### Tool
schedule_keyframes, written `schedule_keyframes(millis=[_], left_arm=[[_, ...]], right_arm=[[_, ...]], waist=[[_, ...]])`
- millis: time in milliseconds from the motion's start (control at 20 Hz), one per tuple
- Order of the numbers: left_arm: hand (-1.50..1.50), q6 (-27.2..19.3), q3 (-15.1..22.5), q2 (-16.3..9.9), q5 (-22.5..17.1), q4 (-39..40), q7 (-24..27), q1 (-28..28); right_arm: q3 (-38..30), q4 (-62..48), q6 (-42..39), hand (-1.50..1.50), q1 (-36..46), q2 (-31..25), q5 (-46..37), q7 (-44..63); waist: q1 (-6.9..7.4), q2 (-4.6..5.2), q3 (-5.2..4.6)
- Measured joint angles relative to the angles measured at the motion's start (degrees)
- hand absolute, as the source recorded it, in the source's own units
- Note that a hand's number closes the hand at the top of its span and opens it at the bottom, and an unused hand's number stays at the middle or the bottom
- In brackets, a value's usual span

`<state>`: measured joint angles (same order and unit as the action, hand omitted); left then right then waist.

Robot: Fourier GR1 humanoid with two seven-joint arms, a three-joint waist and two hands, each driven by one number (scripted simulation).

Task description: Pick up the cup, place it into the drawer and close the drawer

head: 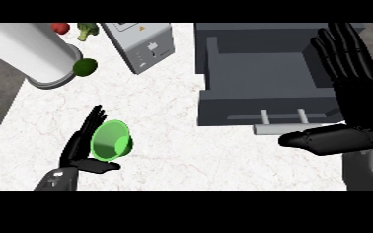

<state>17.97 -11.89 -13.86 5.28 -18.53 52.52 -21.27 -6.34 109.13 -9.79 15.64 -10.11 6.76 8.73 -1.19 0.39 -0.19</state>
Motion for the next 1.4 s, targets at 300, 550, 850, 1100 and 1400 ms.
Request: schedule_keyframes(millis=[300, 550, 850, 1100, 1400], left_arm=[[-1.5, -0.96, -0.23, 0.28, 0.67, 4.59, 2.27, -2.89], [-1.5, -1.28, 0.04, 0.81, 1.31, 6.27, 3.23, -4.52], [-1.5, 0.14, 0.43, 1.75, 1.42, 6.95, 3.43, -5.06], [1.5, 2.99, 1.04, 2.66, 1.18, 5.97, 3.26, -5.59], [1.5, -5.03, 0.53, 4.61, 1.67, 2.18, 8.42, -5.33]], right_arm=[[-0.21, -0.61, -0.01, -1.5, 1.12, -0.24, 0.19, 0.55], [0.0, -1.15, 0.13, -1.5, 1.27, -0.06, -0.32, 0.13], [-0.49, -1.96, -0.59, -1.5, 1.34, -0.73, -0.08, -0.22], [-0.96, -2.07, -1.03, -1.5, 1.64, -1.37, 0.41, 0.29], [-2.1, -3.08, -1.46, -1.5, 2.14, -2.22, 0.93, 0.02]], waist=[[-0.11, 0.13, -0.02], [-0.27, 0.21, -0.04], [-0.26, 0.22, -0.04], [-0.32, 0.24, -0.08], [-0.18, 0.26, -0.06]])
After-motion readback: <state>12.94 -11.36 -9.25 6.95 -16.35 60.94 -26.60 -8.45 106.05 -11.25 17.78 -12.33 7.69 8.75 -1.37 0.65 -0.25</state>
